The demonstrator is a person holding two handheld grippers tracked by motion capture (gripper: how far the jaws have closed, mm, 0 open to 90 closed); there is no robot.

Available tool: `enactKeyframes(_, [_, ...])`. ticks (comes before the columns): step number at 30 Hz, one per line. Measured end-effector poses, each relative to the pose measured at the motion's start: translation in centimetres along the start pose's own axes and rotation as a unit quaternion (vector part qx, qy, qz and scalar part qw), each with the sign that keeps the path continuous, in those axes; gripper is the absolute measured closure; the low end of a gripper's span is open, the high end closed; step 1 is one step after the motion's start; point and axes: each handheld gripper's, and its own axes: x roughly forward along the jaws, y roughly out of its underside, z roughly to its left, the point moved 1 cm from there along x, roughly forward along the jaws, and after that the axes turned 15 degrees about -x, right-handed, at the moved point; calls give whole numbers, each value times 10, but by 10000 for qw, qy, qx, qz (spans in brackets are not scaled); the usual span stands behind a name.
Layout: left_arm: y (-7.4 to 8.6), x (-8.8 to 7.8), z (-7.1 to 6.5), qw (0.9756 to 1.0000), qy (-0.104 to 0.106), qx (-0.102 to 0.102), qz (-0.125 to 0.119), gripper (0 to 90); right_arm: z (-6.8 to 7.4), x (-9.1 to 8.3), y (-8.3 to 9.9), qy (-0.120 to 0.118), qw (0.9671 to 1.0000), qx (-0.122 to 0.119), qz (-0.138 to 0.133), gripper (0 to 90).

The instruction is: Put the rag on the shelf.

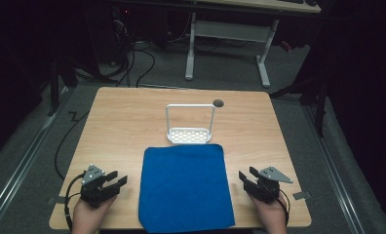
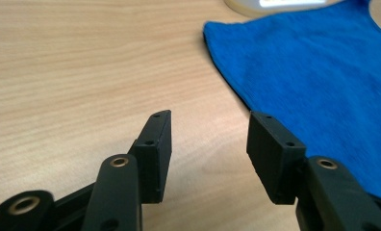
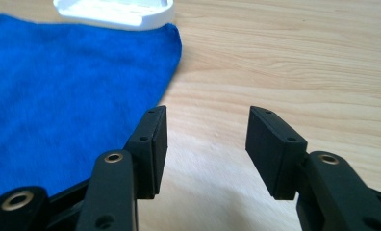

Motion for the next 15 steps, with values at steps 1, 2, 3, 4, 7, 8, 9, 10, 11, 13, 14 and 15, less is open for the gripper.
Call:
enactKeyframes(1, [0,0,-1,10000,8,16,-2,524,0,-1,2,26,10000,-30,21,503])
enactKeyframes(2, [-1,1,-2,10000,55,10,-7,525,-1,-2,4,41,10000,-48,66,501])
enactKeyframes(3, [-2,2,-4,10000,86,13,-23,525,-1,-2,6,42,9999,-12,108,495])
enactKeyframes(4, [-2,2,-4,10000,86,13,-23,525,-1,-2,6,42,9999,-12,108,495])
enactKeyframes(7, [-2,8,-9,9998,167,67,32,523,-3,-3,7,49,9999,-42,108,486])
enactKeyframes(8, [-2,9,-9,9998,178,82,58,523,-4,-3,8,39,9999,-52,98,484])
enactKeyframes(9, [-2,9,-9,9998,178,82,58,523,-4,-3,8,39,9999,-52,98,484])
enactKeyframes(10, [-1,10,-10,9998,138,139,65,523,-5,-4,9,47,9999,-56,96,481])
enactKeyframes(11, [-1,11,-10,9998,140,134,70,523,-6,-4,10,25,9999,-32,95,479])
enactKeyframes(13, [-1,13,-8,9999,120,77,87,514,-8,-3,11,17,9999,21,99,478])
enactKeyframes(14, [-1,13,-8,9999,120,77,87,514,-8,-3,11,17,9999,21,99,478])
enactKeyframes(15, [-1,14,-7,9999,108,50,70,514,-9,-3,11,7,9999,58,121,477])
